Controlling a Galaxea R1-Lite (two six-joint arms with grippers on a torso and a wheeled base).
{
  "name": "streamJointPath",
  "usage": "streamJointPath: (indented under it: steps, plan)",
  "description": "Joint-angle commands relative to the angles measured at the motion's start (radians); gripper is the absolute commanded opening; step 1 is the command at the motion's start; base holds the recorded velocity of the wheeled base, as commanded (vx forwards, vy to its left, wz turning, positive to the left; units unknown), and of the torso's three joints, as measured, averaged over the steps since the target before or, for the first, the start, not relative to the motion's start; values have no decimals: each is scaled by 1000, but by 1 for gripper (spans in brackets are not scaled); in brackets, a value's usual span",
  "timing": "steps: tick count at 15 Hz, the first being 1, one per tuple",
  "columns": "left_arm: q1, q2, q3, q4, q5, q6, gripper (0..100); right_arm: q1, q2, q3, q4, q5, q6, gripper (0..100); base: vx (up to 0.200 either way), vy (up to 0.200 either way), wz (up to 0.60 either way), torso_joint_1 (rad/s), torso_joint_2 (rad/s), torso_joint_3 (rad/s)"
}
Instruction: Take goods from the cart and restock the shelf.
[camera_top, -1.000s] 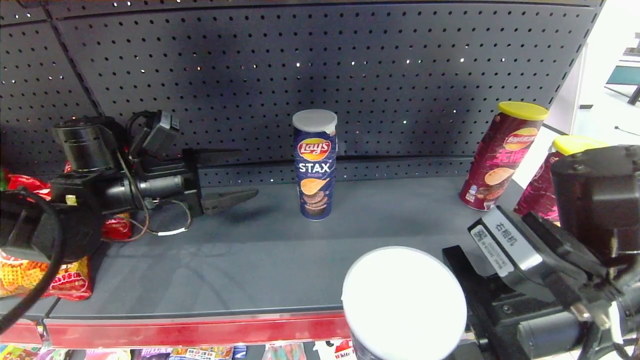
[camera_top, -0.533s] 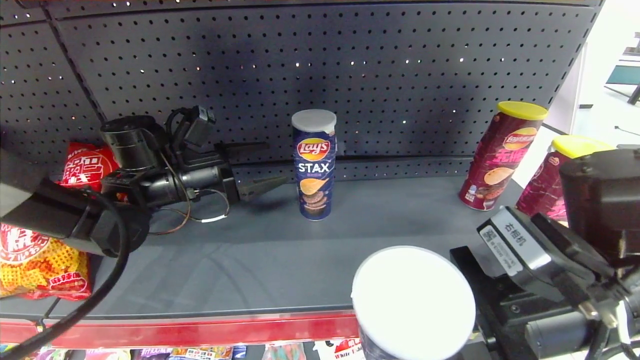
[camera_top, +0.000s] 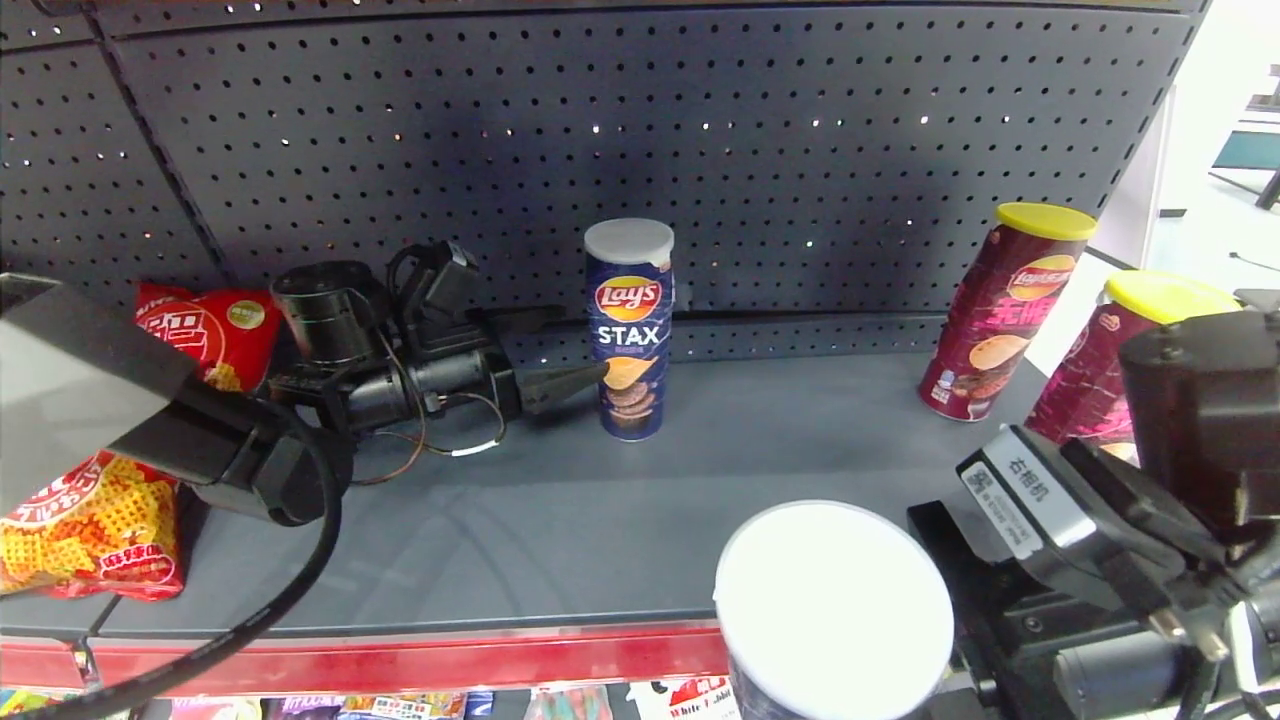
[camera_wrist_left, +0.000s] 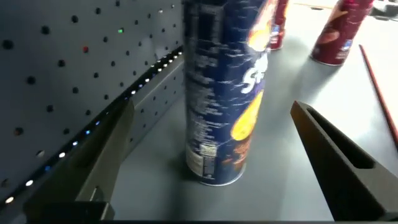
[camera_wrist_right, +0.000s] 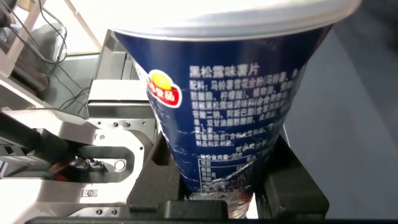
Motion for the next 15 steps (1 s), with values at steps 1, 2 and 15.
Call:
streamJointPath:
  steps: [1, 2, 15]
  plan:
    - [-9, 9, -7, 4, 2, -2, 100, 0, 5, 1, -2, 1, -1, 0, 0, 0, 0, 0, 0, 0]
    - [-9, 10, -15, 7, 2, -5, 100, 0, 6, 2, -7, 1, -1, 0, 0, 0, 0, 0, 0, 0]
    - [-46, 104, -88, -1, 4, -11, 100, -14, 11, 8, -7, 1, 1, 0, 0, 0, 0, 0, 0, 0]
